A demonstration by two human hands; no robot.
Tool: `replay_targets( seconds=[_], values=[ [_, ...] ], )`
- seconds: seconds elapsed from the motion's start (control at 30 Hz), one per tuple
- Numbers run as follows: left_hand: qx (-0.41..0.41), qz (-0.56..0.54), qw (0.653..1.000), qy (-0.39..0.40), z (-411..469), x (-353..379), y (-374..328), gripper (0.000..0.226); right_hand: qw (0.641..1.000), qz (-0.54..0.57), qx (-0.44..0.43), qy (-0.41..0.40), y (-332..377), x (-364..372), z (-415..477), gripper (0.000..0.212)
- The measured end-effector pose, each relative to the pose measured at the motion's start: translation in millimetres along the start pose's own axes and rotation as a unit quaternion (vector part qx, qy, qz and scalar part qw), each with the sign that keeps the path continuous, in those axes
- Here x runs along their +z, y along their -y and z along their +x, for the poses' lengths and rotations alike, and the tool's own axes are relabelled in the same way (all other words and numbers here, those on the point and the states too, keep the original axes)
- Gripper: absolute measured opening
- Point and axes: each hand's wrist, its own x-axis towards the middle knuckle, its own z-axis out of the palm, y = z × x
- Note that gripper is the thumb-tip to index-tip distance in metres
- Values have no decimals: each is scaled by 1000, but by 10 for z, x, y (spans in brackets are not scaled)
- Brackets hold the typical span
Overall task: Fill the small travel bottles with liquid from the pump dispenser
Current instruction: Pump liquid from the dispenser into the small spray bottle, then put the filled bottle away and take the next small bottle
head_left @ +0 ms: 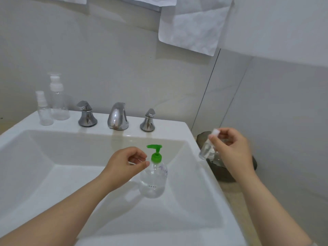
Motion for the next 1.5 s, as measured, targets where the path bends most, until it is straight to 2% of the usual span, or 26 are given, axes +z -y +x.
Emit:
replay_targets(
  seconds=[0.27,0.5,0.77,0.87,1.0,1.1,1.2,1.33,1.5],
  values=[
    [-1,18,1000,10,55,19,60,13,987,-117,70,-79,-524,-382,194,7],
    [4,22,1000,8,82,9,82,10,960,-256,110,13,-938,-351,152,3],
    [10,7,1000,9,113,8,93,8,943,-306,122,46,-896,-316,152,9],
    [10,4,1000,9,110,6,88,8,944,-302,123,47,-887,-322,141,12],
    [10,7,1000,2,123,0,86,8,962,-256,97,1,-770,-321,73,31],
    [7,8,1000,-11,141,-5,84,8,979,-197,39,-39,-489,-222,-77,26],
    [0,3,1000,-24,147,-25,69,8,992,-127,-3,5,-192,31,-309,16],
    [-7,14,999,-52,116,-112,42,6,994,-67,-18,82,5,530,-528,16],
    [-43,-1,988,-147,48,-341,50,6,990,-21,-46,129,305,1159,-568,15]
  ],
)
